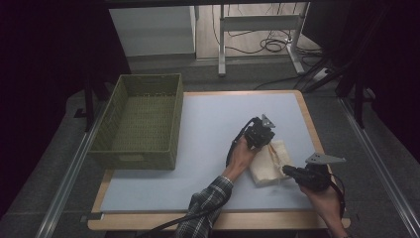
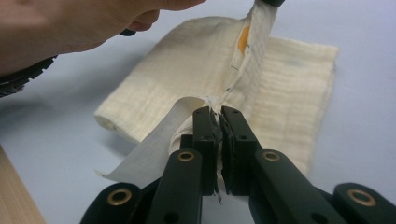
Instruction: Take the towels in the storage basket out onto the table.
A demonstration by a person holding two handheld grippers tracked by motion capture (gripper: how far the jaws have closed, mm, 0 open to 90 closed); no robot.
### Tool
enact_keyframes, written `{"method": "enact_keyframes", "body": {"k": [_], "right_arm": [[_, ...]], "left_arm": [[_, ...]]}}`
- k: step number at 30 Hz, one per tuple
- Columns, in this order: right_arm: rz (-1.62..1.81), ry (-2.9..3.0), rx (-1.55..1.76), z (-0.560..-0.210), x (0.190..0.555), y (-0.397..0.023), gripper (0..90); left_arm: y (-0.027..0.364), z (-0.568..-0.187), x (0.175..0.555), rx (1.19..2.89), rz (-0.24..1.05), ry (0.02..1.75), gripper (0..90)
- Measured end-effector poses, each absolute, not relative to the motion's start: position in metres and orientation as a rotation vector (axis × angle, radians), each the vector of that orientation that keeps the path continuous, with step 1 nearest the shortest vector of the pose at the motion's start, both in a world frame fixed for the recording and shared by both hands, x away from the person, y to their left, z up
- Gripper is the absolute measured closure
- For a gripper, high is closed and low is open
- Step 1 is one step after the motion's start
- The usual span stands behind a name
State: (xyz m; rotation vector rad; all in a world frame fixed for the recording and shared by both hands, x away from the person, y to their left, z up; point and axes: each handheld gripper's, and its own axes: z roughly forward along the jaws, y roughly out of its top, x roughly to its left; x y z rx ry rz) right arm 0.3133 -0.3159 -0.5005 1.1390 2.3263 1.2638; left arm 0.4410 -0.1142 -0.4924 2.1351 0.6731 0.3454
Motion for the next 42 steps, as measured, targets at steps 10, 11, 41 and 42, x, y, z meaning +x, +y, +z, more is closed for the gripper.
{"method": "enact_keyframes", "body": {"k": [10,11,41,42], "right_arm": [[1.220,2.288,1.209,-0.510,0.319,-0.334,77.2],[1.213,2.281,1.219,-0.510,0.319,-0.337,75.3],[1.078,2.308,1.227,-0.503,0.404,-0.292,83.0],[1.067,2.307,1.223,-0.504,0.405,-0.291,87.7]], "left_arm": [[-0.123,-0.492,0.448,2.087,0.328,0.700,68.8],[-0.122,-0.490,0.448,2.089,0.333,0.701,64.2],[-0.032,-0.497,0.413,2.092,0.336,0.754,37.0],[-0.030,-0.497,0.412,2.091,0.337,0.758,37.0]]}}
